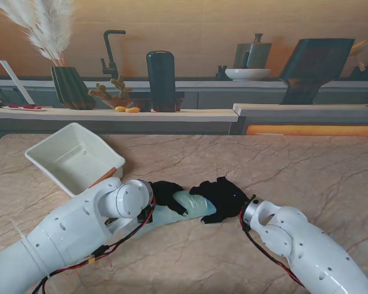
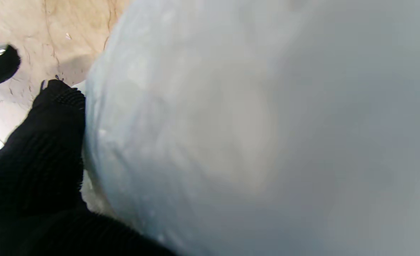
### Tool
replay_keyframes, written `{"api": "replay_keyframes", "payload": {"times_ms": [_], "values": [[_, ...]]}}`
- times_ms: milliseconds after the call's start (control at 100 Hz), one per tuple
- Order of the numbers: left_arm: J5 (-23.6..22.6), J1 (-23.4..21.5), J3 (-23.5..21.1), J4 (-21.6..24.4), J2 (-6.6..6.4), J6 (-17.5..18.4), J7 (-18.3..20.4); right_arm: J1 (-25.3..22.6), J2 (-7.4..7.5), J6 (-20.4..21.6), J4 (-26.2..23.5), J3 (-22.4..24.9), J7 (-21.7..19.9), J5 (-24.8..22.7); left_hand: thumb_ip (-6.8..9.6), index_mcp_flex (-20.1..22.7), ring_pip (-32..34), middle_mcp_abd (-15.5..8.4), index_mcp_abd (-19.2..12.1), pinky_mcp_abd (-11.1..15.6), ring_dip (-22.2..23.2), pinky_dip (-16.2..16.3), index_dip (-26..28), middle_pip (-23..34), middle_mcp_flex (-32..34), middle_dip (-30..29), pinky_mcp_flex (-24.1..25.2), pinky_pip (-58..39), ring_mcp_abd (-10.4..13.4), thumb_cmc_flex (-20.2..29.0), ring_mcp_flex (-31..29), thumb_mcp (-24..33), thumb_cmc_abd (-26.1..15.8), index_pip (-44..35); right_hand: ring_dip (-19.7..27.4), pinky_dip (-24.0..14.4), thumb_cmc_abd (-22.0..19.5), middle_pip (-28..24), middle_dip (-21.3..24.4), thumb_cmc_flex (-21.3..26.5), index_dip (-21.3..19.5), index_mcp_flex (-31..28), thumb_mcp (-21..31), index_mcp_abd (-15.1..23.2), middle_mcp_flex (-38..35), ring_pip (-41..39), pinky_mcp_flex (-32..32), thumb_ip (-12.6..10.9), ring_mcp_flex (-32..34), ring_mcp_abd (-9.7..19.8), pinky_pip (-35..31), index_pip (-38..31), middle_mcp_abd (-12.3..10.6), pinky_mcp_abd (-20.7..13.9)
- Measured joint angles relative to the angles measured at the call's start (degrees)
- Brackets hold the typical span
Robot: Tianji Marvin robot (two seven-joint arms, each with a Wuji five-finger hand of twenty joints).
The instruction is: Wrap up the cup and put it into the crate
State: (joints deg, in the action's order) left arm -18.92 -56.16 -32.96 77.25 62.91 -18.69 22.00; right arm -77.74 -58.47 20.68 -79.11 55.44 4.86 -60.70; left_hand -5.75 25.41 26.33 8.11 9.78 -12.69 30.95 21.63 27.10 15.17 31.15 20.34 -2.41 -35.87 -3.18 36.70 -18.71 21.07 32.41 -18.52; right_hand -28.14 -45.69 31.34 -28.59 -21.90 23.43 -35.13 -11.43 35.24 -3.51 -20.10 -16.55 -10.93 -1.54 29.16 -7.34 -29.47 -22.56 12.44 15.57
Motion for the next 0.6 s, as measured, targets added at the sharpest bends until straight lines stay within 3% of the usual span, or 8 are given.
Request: {"api": "replay_keyframes", "payload": {"times_ms": [150, 250, 320, 440, 500, 530, 550, 600], "values": [[1.85, 2.19, 1.09, -1.51, 0.04, 1.1, 2.62, 5.95, 0.09, -7.57, 6.25, -9.78, 7.41, -0.79, 0.0, 0.53, 0.33, -0.55, 0.45, 0.22, 0.04, -0.57, -0.06, -0.59, -0.84, -0.08, 1.24, 1.93, 0.33, 0.0, 0.9, -0.53, -0.07, -0.01, -1.21, 0.0, 0.05, -4.73, 0.14, 0.06, -0.38, -1.17, 1.24, 1.27, 0.82, -4.68, -0.27, 0.0, -0.13, 0.01, 0.01, -3.13, 0.87, 0.12], [5.6, 3.08, 0.77, -3.03, 0.08, 1.2, 3.47, 9.61, -1.04, -7.78, 10.97, -14.25, 7.41, 4.81, 0.0, 1.2, 0.34, -0.32, 0.51, 4.57, 0.04, 0.52, -0.34, -1.33, -1.32, -0.65, 3.74, 0.07, 1.32, 0.1, 0.99, -0.27, -0.24, -0.01, -1.98, 0.08, 0.46, -7.46, 0.16, -0.99, -0.37, -1.09, 1.89, 0.67, 1.16, -8.59, -1.33, -0.8, -0.38, 0.01, -1.46, -4.21, 1.27, 0.11], [5.88, 2.76, 0.09, -3.46, 0.29, 1.22, 3.33, 12.16, -1.42, -7.7, 13.0, -17.33, 7.75, 5.33, 0.0, 1.66, 0.34, -0.52, 0.51, 6.41, 0.04, 1.3, -0.9, -1.91, -1.43, -0.65, 3.79, -0.46, 2.03, 0.1, 0.33, -0.26, -0.24, -0.01, -3.21, 0.18, 1.27, -9.56, 0.16, -1.01, -0.37, -0.5, 1.89, -1.78, 0.83, -11.67, -2.33, -0.9, 0.17, -0.06, -4.06, -7.5, 1.28, 0.12], [5.42, 2.05, -0.8, -3.46, 0.37, 1.55, 3.04, 15.12, -2.14, -7.84, 15.09, -20.12, 8.1, 6.35, 0.18, 0.64, 0.34, -0.88, 1.99, 7.65, 0.04, 2.35, -2.29, -2.38, -2.15, -0.66, 3.78, -0.47, 2.68, -0.7, -0.05, 1.05, -0.9, 0.2, -3.97, 3.47, 4.55, -12.86, -1.34, -0.01, 0.43, -6.02, 0.44, -0.45, -8.96, -17.0, -3.25, -0.21, 5.66, 0.23, -9.87, -11.89, 0.18, 0.15], [4.86, 1.08, -1.91, -3.17, 0.46, 1.73, 2.7, 15.68, -2.51, -7.77, 15.23, -20.4, 5.97, 9.42, 0.2, 0.13, 0.34, -0.99, 1.86, 8.12, 0.0, 2.54, -3.35, -2.7, -2.72, -1.02, 3.8, -0.47, 2.8, -1.39, -0.21, 1.59, -1.56, 0.8, -6.19, 5.5, 7.72, -13.78, -2.25, 2.1, 5.26, -7.25, 1.78, -0.39, -15.7, -19.08, -4.0, 0.12, 9.03, 0.49, -12.37, -16.03, -1.65, 0.51], [4.52, 0.28, -2.81, -2.92, 0.56, 1.82, 2.41, 16.0, -2.66, -7.69, 15.18, -20.46, 4.6, 10.95, 0.21, 0.12, 0.19, -0.99, 1.67, 8.49, -0.13, 2.55, -3.58, -2.7, -2.72, -1.02, 3.97, -0.3, 2.8, -1.44, -0.22, 1.65, -1.57, 1.16, -6.99, 5.72, 9.97, -13.79, -2.33, 3.2, 7.39, -8.7, 2.85, -0.39, -19.14, -19.59, -4.42, 1.37, 9.0, -0.68, -13.21, -17.27, -1.93, 0.83], [4.25, -0.41, -3.57, -2.68, 0.64, 1.87, 2.17, 16.32, -2.76, -7.66, 15.1, -20.51, 3.5, 11.74, 0.23, 0.09, -0.28, -0.99, 1.55, 8.74, -0.22, 2.55, -3.75, -2.77, -2.72, -1.02, 4.02, 0.03, 2.8, -1.44, -0.38, 1.66, -1.67, 1.47, -7.26, 5.85, 10.79, -13.79, -2.34, 3.55, 8.21, -9.44, 3.29, -0.43, -20.89, -20.15, -4.52, 2.63, 9.0, -0.93, -13.79, -18.0, -2.26, 0.88], [3.66, -2.16, -5.37, -1.95, 0.78, 1.92, 1.4, 17.23, -2.92, -7.63, 14.94, -20.86, 1.28, 12.25, 0.24, 0.06, -0.93, -0.99, 1.38, 9.54, -0.41, 2.55, -4.45, -2.96, -2.78, -1.02, 4.1, 1.18, 2.81, -1.58, -0.48, 1.68, -2.27, 2.2, -8.51, 6.27, 12.38, -13.79, -3.09, 4.45, 8.89, -10.29, 3.54, -0.53, -24.37, -22.74, -5.43, 2.73, 11.82, -0.62, -15.04, -19.51, -2.93, 0.92]]}}
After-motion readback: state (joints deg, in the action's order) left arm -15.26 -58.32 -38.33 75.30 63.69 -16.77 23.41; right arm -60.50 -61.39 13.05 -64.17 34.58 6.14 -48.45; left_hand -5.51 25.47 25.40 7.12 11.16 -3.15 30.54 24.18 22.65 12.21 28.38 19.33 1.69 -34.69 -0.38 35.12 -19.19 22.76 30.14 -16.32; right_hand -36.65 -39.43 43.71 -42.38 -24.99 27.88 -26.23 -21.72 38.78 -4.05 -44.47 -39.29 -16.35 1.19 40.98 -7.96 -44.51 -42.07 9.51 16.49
